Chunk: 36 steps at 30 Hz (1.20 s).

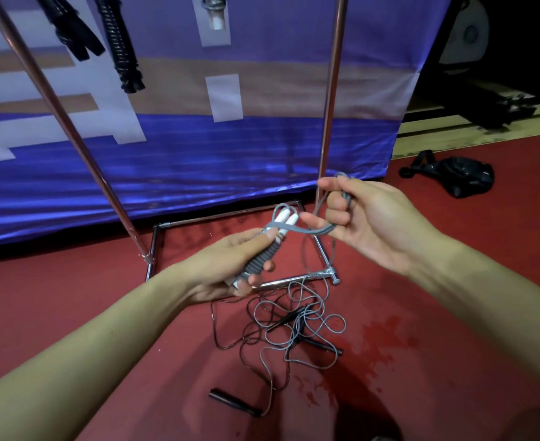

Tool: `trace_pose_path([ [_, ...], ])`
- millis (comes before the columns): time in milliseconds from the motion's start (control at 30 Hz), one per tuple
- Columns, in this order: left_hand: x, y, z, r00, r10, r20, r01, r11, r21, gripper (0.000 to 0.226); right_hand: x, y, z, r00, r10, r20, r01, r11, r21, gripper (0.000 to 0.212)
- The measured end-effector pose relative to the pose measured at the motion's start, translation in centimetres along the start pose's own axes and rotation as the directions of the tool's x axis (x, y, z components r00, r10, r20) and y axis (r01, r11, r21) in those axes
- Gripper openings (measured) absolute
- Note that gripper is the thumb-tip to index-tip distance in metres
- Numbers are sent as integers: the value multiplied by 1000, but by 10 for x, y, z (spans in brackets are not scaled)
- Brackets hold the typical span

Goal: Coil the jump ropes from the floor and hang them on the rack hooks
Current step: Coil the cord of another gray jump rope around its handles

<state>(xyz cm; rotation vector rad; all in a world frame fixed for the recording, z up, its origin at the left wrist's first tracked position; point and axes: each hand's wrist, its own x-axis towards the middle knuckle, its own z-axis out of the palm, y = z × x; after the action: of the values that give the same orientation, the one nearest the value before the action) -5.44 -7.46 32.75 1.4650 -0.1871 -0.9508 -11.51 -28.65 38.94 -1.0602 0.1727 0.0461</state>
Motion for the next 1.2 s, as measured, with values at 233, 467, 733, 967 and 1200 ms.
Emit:
trace_pose_path([
  [233, -1, 9, 10, 992, 94, -81, -96, 995, -19, 52, -4, 15, -4, 998, 50, 42, -48, 997, -54, 19],
  [467, -3, 12, 21, 973, 130, -189, -112, 988, 104, 29, -4, 25, -6, 987, 92, 135, -55, 966, -254, 23],
  [733, -13, 18, 15, 958, 237, -160, -201, 957, 210, 28, 15, 20, -23, 998, 48, 37, -51, 996, 69, 22],
  [967, -14, 25, 14, 915, 334, -227, -294, 936, 195, 26, 26, 12, -50, 994, 72, 81, -64, 994, -92, 20],
  [1200, -34, 20, 16, 898, 420, 131, -438, 824, 359, 21, 23, 19, -55, 898, 439, -10, -436, 889, -136, 17],
])
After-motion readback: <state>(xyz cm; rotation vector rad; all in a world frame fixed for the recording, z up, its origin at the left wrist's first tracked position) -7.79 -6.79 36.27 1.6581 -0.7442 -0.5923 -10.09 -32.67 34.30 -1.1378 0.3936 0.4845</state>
